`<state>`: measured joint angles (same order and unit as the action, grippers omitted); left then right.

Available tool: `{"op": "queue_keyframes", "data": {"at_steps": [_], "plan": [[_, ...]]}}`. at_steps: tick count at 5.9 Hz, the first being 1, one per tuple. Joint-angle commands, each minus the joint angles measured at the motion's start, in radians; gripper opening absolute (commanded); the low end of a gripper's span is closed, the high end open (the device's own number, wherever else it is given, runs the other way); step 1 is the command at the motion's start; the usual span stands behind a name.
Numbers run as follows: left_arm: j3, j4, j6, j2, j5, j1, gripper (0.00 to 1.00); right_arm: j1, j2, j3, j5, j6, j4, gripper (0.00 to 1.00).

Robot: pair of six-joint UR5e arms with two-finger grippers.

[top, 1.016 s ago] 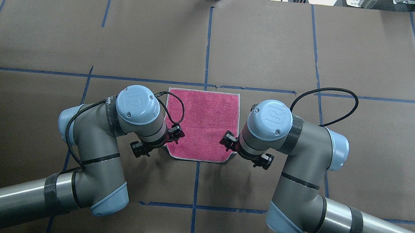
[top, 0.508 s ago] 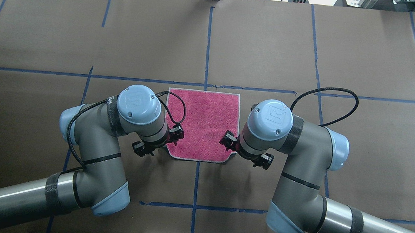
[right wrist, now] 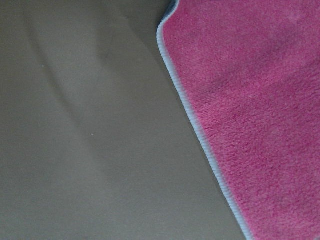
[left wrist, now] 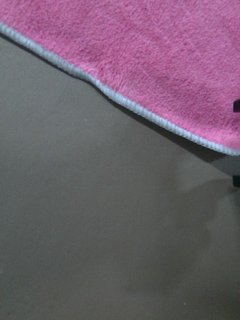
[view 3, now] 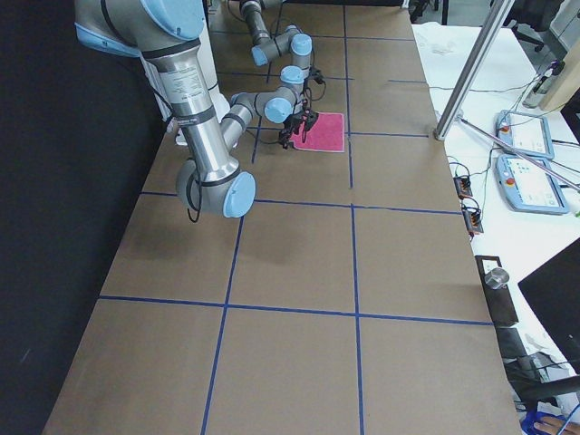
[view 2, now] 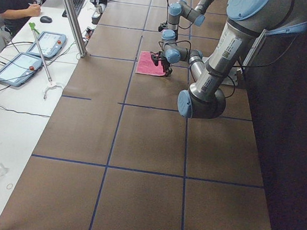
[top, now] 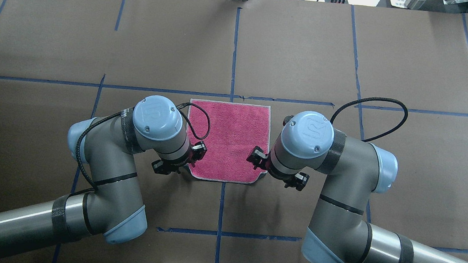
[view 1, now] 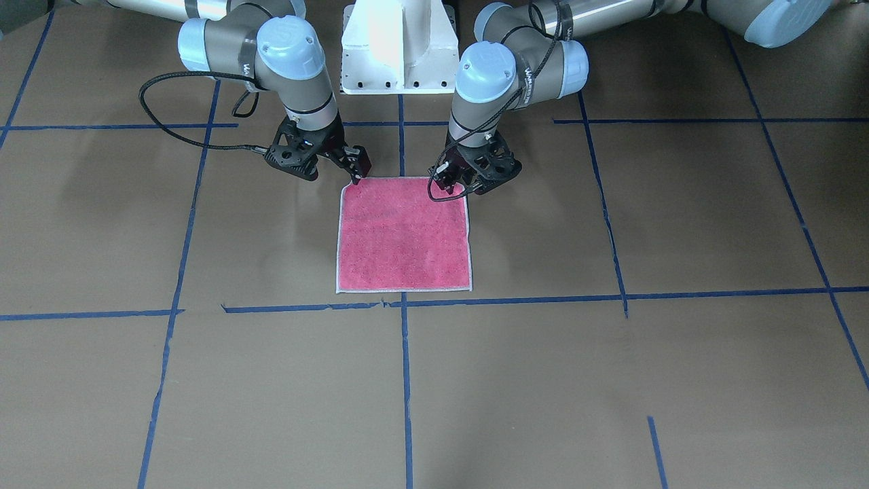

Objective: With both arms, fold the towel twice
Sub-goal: 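Close both grippers on the pink towel's nearer corners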

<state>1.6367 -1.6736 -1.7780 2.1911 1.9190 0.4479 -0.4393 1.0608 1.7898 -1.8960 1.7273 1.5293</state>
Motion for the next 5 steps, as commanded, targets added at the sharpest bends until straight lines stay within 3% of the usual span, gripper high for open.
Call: {"op": "queue_keyframes", "data": {"at_steps": [1, 3, 4, 5], "plan": [[0.000, 0.000, 0.000, 0.006, 0.000, 0.000, 0.35, 0.001, 0.001, 0.005, 0.000, 0.001, 0.000, 1.00], [0.002, 0.002, 0.000, 0.004, -0.002, 0.000, 0.30, 0.001, 0.002, 0.003, 0.000, 0.001, 0.000, 1.00], [0.002, 0.002, 0.000, 0.004, 0.000, 0.000, 0.15, 0.001, 0.001, 0.005, 0.000, 0.001, 0.000, 1.00], [0.003, 0.002, 0.000, 0.004, -0.002, 0.000, 0.07, 0.002, 0.001, 0.000, 0.000, 0.003, 0.000, 1.00]]}}
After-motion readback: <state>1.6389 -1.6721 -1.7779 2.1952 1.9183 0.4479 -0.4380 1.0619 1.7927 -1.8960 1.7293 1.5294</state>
